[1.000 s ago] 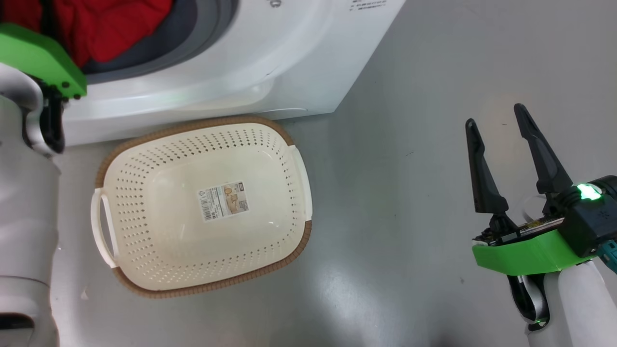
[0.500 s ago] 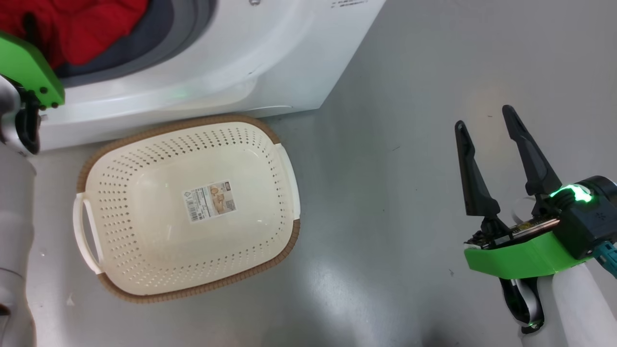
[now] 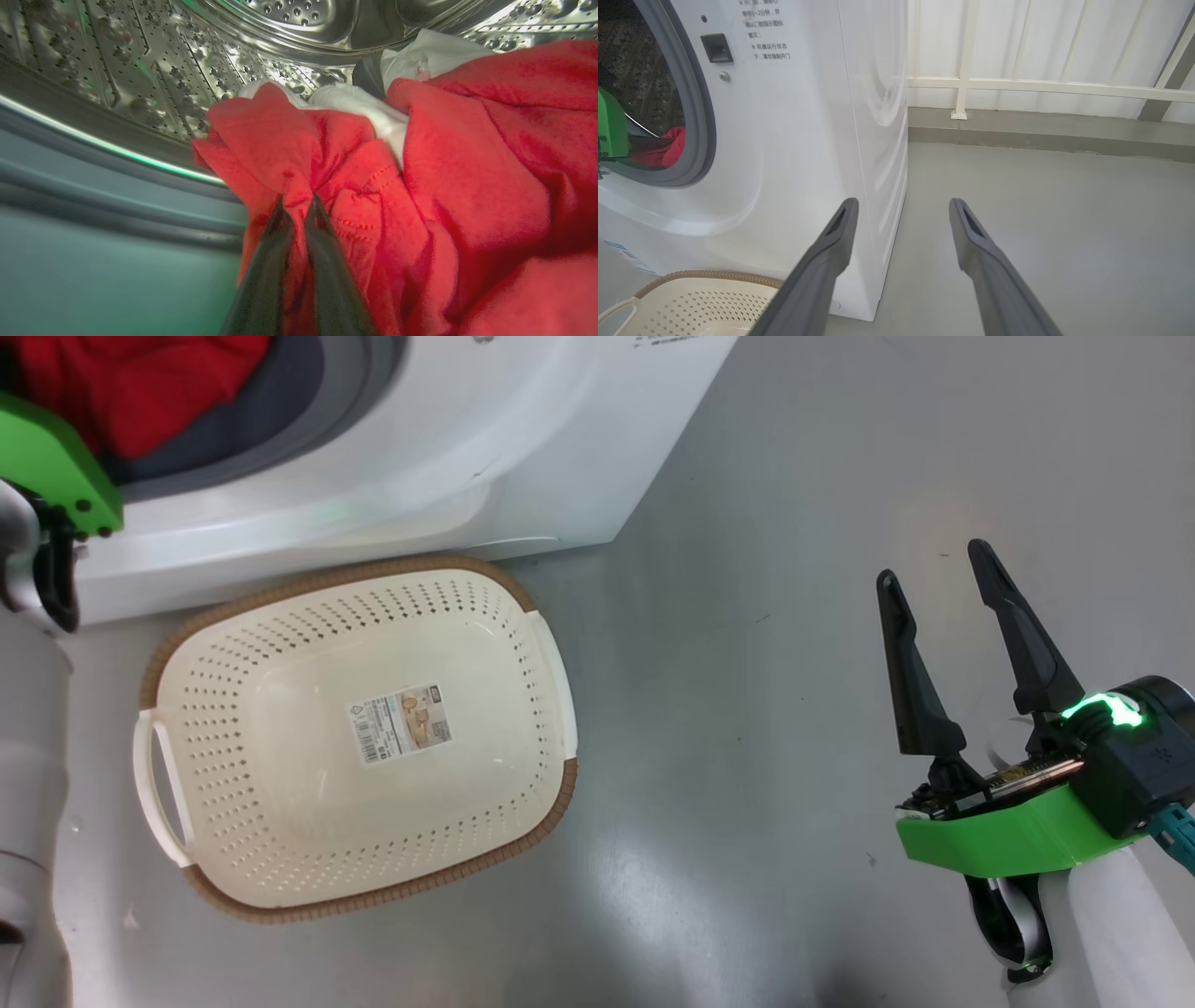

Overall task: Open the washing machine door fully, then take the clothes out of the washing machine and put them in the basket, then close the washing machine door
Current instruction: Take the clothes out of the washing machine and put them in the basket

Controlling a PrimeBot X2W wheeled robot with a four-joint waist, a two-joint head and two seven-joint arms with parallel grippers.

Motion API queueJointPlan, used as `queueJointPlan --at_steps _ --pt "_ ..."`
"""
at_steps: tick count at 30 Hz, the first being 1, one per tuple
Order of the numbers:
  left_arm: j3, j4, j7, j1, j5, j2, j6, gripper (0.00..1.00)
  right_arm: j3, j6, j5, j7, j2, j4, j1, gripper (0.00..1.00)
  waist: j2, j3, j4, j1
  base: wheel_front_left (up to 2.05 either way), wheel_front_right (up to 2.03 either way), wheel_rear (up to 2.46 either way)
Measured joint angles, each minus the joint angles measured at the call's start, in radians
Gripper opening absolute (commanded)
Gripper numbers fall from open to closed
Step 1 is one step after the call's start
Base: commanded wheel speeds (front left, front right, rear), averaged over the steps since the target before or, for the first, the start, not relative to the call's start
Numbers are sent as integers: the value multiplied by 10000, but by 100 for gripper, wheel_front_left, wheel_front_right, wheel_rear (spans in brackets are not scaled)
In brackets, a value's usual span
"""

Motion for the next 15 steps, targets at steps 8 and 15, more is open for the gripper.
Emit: queueJointPlan --at_steps 8,15 --pt "29 -347 -1417 77 -173 -169 -261 0 8 0 0 0 2 59 -91 100 0 -121 173 1 0 0 0" --pt "213 -1373 -1848 639 -424 -263 -433 0 8 0 0 0 0 171 -90 100 0 -381 321 0 0 0 0"
